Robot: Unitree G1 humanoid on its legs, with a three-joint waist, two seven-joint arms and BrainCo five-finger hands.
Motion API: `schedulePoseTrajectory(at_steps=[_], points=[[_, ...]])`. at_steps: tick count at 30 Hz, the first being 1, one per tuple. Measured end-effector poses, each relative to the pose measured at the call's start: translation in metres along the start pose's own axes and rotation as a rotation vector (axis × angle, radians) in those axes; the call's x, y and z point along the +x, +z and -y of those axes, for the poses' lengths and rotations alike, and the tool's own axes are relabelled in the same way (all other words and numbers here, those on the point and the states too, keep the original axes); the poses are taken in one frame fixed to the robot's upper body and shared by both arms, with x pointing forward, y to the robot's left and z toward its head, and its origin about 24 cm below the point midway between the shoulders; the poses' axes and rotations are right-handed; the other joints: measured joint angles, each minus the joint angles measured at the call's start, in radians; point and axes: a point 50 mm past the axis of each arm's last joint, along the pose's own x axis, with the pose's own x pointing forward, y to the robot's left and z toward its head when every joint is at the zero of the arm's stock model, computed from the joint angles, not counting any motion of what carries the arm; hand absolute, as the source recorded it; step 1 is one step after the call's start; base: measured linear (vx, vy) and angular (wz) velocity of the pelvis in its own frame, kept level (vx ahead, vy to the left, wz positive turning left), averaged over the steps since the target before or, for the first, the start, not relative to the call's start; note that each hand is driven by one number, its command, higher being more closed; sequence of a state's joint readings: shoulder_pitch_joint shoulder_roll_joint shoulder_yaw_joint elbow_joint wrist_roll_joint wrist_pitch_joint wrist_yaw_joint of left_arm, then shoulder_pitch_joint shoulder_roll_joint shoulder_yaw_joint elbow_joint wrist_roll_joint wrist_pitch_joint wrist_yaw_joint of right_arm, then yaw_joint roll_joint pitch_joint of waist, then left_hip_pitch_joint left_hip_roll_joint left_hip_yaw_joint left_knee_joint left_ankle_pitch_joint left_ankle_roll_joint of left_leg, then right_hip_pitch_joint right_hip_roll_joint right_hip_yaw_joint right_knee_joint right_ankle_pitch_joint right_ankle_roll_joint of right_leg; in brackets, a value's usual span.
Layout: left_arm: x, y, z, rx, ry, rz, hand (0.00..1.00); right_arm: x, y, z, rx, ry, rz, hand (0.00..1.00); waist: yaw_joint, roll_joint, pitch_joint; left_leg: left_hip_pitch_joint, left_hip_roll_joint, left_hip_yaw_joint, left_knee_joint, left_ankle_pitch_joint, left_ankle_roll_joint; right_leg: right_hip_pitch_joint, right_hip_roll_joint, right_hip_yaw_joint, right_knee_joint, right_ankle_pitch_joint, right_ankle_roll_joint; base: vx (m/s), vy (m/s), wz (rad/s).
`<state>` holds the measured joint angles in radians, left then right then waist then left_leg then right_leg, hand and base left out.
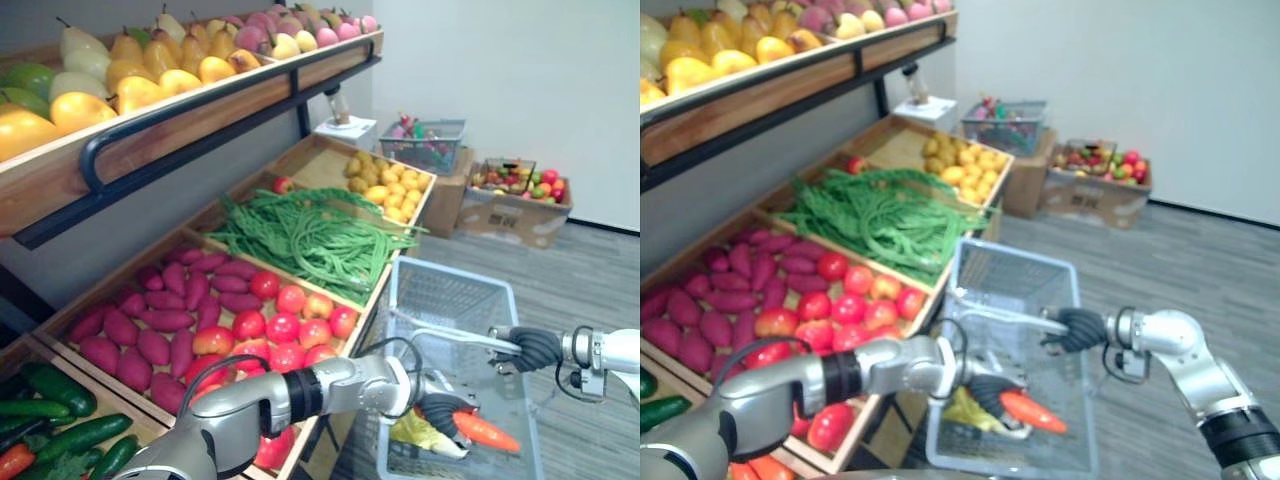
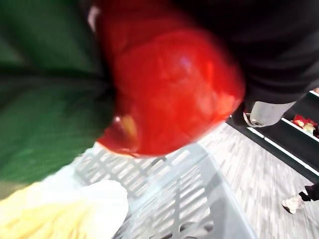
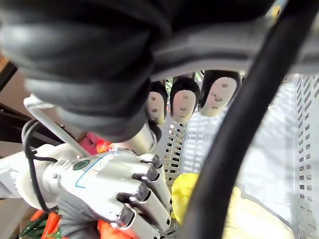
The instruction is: Pick vegetable in the basket
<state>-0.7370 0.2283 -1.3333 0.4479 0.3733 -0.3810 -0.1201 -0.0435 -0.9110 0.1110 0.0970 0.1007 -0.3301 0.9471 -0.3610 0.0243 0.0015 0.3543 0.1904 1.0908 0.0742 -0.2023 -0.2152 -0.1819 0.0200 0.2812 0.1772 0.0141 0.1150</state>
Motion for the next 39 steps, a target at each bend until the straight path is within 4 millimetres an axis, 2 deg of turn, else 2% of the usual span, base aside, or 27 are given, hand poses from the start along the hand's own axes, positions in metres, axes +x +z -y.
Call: schedulePoseTrajectory(at_steps=[8, 12, 13, 24, 39], points=[[0.001, -0.003, 0.003, 0.009, -0.014, -0.017, 1.0, 0.011, 0.0, -0.005, 0.021, 0.024, 0.001, 1.0, 0.0, -0.005, 0.003, 0.019, 0.0, 0.035, 0.019, -0.011, -0.004, -0.003, 0.015, 0.031, 0.015, 0.0, 0.001, -0.02, -0.026, -0.13], [0.007, 0.003, 0.008, 0.006, -0.018, 0.004, 1.0, 0.013, 0.0, -0.005, 0.021, 0.02, 0.004, 1.0, -0.001, -0.005, 0.003, 0.019, 0.001, 0.035, 0.019, -0.011, -0.004, -0.004, 0.015, 0.03, 0.015, 0.0, 0.001, -0.01, -0.006, -0.01], [0.009, 0.005, 0.011, 0.006, -0.02, 0.012, 0.0, 0.013, 0.0, -0.005, 0.021, 0.017, 0.004, 1.0, 0.0, -0.005, 0.003, 0.018, 0.001, 0.034, 0.019, -0.011, -0.004, -0.004, 0.015, 0.03, 0.015, 0.0, 0.001, 0.0, 0.0, 0.0], [0.009, -0.003, 0.025, 0.006, -0.067, -0.033, 0.0, 0.017, 0.0, -0.007, 0.04, 0.009, 0.017, 1.0, 0.002, -0.009, 0.005, 0.012, 0.006, 0.006, 0.014, -0.011, -0.003, 0.011, 0.003, 0.004, -0.004, 0.001, 0.002, 0.0, -0.01, 0.07], [0.008, 0.0, 0.021, 0.019, -0.068, -0.024, 0.0, 0.019, -0.003, -0.009, 0.088, -0.023, 0.0, 1.0, 0.006, -0.014, 0.009, -0.021, 0.004, -0.038, 0.011, -0.006, 0.006, 0.012, -0.022, -0.028, -0.025, 0.007, 0.008, -0.01, -0.014, 0.08]])
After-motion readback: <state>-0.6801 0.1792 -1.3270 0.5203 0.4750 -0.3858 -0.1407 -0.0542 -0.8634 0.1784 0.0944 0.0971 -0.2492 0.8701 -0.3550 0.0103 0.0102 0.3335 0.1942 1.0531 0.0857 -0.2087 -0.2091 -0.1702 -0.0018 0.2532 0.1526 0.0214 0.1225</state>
